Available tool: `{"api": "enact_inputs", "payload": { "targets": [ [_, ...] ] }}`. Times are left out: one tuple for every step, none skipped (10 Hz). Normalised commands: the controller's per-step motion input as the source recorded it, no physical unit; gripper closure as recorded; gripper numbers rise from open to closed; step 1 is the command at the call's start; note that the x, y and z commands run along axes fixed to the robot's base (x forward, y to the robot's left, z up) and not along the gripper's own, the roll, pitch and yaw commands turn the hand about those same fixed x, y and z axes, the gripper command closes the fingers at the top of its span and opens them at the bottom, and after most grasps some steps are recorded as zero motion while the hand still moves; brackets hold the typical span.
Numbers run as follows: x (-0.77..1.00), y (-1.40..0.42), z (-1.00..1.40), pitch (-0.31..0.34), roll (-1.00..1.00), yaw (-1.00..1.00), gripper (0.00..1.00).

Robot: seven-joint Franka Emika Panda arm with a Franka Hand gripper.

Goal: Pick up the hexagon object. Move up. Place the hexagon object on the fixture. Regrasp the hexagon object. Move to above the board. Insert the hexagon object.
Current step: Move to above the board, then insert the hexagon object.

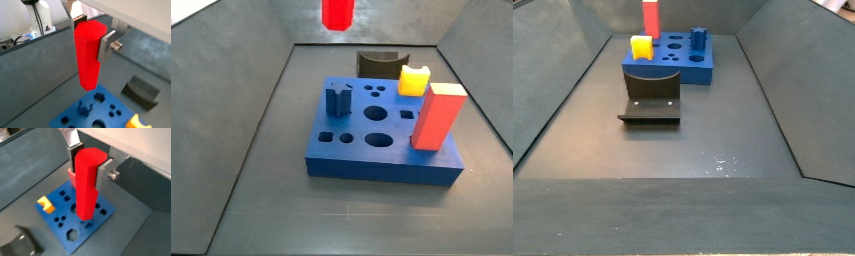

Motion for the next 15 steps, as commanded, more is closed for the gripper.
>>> {"api": "enact_inputs", "payload": {
  "targets": [
    [-0.07, 0.02, 0.00, -0.063, -0.47, -0.07, 1.00],
    [-0.04, 0.01, 0.00, -0.041, -0.28, -0.03, 1.00],
    [0.02, 0.00, 0.00, 0.000, 0.00, 0.00, 1.00],
    [0.01, 0.15, -0.14, 0.000, 0.00, 0.00, 1.00],
    [0.00, 0.76, -0.37, -0.013, -0.25, 0.00, 1.00],
    [-0.09, 0.87, -0.44, -0.041, -0.35, 0.01, 1.00],
    [-0.08, 0.87, -0.47, -0.063, -0.34, 0.04, 1.00],
    [-0.03, 0.75, -0.62, -0.119, -0.24, 0.27, 1.00],
    [-0.06, 0.67, -0.65, -0.140, -0.22, 0.40, 1.00],
    [-0.13, 0.61, -0.69, -0.154, -0.18, 0.52, 1.00],
    [-0.05, 0.63, -0.78, -0.197, -0.09, 0.61, 1.00],
    [0.00, 0.59, -0.72, -0.156, -0.09, 0.46, 1.00],
    [0.00, 0.53, -0.82, -0.164, -0.07, 0.64, 1.00],
    [0.00, 0.30, -0.67, -0.181, -0.02, 0.71, 1.00],
    [-0.03, 0.01, -0.27, -0.109, -0.01, 0.33, 1.00]
  ]
}}
